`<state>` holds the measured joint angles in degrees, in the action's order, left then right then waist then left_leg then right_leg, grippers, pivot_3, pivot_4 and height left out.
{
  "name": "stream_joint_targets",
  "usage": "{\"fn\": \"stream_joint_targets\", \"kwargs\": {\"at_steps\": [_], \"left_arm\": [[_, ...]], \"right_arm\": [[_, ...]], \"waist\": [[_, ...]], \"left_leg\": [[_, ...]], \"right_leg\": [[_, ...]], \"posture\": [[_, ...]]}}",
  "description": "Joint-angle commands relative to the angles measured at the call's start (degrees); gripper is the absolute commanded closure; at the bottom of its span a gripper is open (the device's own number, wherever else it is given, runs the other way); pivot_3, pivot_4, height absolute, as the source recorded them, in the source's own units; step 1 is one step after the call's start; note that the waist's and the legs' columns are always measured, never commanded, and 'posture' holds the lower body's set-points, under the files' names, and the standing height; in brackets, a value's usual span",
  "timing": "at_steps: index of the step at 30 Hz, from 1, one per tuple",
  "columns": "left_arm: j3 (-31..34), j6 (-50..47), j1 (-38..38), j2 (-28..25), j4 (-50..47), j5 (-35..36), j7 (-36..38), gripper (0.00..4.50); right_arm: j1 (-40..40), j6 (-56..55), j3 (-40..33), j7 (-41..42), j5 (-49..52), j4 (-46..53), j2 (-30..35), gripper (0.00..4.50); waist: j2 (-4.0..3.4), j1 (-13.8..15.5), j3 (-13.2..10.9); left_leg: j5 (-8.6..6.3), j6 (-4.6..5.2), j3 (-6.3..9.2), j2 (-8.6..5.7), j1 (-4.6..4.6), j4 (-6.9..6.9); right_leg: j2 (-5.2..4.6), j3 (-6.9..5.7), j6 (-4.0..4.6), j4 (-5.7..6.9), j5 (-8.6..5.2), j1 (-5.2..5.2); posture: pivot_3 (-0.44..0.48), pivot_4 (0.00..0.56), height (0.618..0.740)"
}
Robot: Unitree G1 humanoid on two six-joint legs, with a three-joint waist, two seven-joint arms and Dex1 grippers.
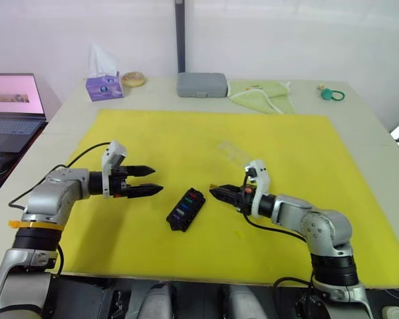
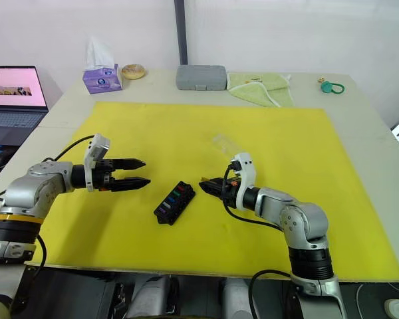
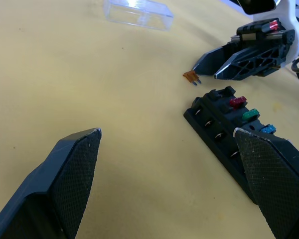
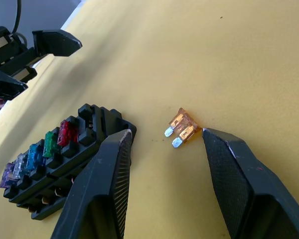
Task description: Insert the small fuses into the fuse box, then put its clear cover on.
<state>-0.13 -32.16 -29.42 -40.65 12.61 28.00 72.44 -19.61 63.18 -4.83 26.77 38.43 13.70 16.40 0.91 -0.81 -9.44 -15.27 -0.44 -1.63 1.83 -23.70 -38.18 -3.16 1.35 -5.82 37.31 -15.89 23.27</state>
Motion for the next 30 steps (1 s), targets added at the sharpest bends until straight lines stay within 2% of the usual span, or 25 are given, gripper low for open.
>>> {"fn": "stream_joint_targets", "kwargs": {"at_steps": [1, 14, 24, 30], "left_arm": [[1.4, 0.25, -0.31, -0.05, -1.63, 0.71, 0.03, 0.0], [1.63, 0.17, -0.01, -0.07, -1.84, 0.74, -0.39, 0.0], [0.84, 0.97, 0.52, -0.01, -2.26, -0.3, -0.36, 0.0], [1.35, 0.66, 1.17, -0.43, -2.98, -0.2, -0.52, 0.0]], "right_arm": [[-0.67, -0.53, 0.08, -0.72, -0.11, -0.56, -0.08, 2.09], [-1.34, -0.3, -0.37, -3.3, -1.72, -4.78, 1.03, 2.09], [-5.59, 3.77, -5.46, -6.23, 3.73, -10.33, -6.11, 2.09], [-6.36, 6.02, -6.99, -7.85, 4.78, -12.18, -7.19, 2.09]], "waist": [[0.0, -0.01, 0.0], [0.0, 0.03, 0.0], [0.0, -0.65, 0.01], [0.0, -1.28, 0.0]], "left_leg": [[0.0, 0.0, 0.0, 0.0, 0.0, 0.0], [0.0, 0.0, 0.01, 0.0, 0.01, 0.0], [0.0, 0.0, 0.0, 0.04, 0.12, 0.02], [0.0, 0.0, 0.0, 0.07, 0.14, 0.03]], "right_leg": [[0.0, 0.0, 0.0, 0.0, 0.0, 0.0], [-0.01, 0.0, 0.0, 0.0, 0.0, -0.03], [0.05, 0.05, 0.02, 0.09, 0.01, -0.03], [0.04, 0.07, 0.02, 0.12, 0.01, -0.04]], "posture": [[0.0, 0.15, 0.737], [0.0, 0.15, 0.737], [0.0, 0.15, 0.737], [0.0, 0.15, 0.737]]}}
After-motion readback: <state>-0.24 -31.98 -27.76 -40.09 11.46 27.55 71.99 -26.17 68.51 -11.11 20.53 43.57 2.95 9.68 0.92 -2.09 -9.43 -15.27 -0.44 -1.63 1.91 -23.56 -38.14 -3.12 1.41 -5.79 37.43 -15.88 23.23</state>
